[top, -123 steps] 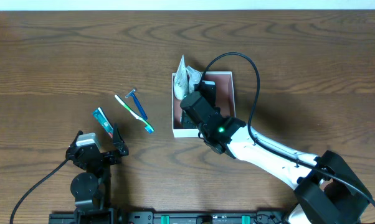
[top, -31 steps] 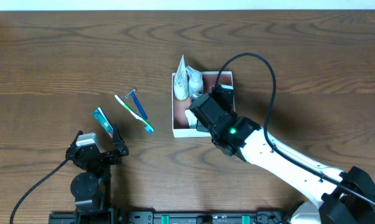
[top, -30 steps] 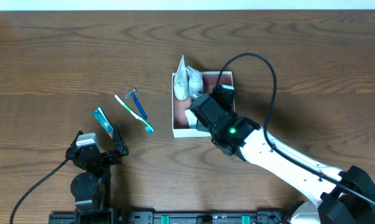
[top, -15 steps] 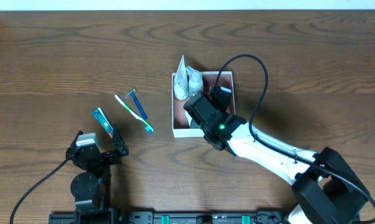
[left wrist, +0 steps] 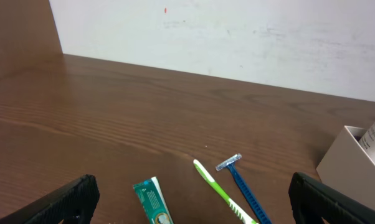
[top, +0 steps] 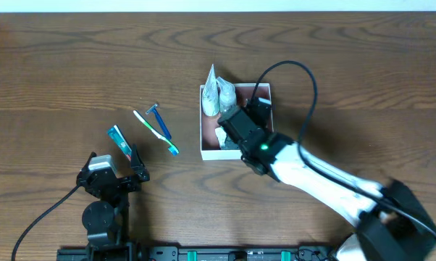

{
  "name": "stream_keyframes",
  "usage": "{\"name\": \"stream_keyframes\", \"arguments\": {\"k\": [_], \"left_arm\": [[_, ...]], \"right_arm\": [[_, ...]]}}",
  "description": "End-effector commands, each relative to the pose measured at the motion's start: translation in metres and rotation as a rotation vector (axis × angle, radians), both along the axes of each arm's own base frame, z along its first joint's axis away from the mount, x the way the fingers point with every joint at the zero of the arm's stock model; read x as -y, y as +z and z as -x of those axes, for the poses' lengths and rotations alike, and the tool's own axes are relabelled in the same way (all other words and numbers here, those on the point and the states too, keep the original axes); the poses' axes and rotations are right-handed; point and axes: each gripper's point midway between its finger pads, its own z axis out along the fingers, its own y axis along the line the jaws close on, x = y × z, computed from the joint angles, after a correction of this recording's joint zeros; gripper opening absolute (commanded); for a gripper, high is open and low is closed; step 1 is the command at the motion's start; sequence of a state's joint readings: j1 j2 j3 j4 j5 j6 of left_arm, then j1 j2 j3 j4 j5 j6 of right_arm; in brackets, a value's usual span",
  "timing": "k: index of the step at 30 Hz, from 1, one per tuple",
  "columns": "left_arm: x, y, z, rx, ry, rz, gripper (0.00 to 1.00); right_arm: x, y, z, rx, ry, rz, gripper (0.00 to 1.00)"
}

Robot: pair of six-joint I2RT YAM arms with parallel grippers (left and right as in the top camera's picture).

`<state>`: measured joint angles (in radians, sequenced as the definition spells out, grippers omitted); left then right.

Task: Pack container
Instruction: 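Withdraw the right gripper from the box to the right side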

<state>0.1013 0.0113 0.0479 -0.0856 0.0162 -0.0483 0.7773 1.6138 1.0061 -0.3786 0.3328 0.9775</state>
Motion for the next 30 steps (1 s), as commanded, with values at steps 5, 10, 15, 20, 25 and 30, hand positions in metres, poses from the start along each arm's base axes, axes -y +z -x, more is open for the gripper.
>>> {"name": "stream_keyframes", "arguments": {"k": [5,10,15,20,25,30], "left_arm": [[-0.001,-0.018,0.000,-0.044,0.002,0.005,0.98],[-0.001,-0.018,0.000,-0.044,0.002,0.005,0.98],[-0.001,-0.018,0.000,-0.044,0.002,0.005,0.98],[-0.001,-0.018,0.000,-0.044,0.002,0.005,0.98],[-0.001,-0.018,0.000,-0.045,0.004,0.002,0.98],[-0.001,-0.018,0.000,-0.045,0.005,0.002,0.98]], "right_arm": [[0.052,0.120,0.006,0.248,-0.022,-0.012,0.01],[0.139,0.170,0.015,0.352,-0.237,0.007,0.06],[0.211,0.177,0.018,0.346,-0.434,0.029,0.09],[0.262,0.155,0.021,0.238,-0.572,0.009,0.10],[0.293,0.137,0.017,0.157,-0.643,-0.074,0.11],[0.313,0.114,0.014,0.070,-0.661,-0.097,0.37]]}}
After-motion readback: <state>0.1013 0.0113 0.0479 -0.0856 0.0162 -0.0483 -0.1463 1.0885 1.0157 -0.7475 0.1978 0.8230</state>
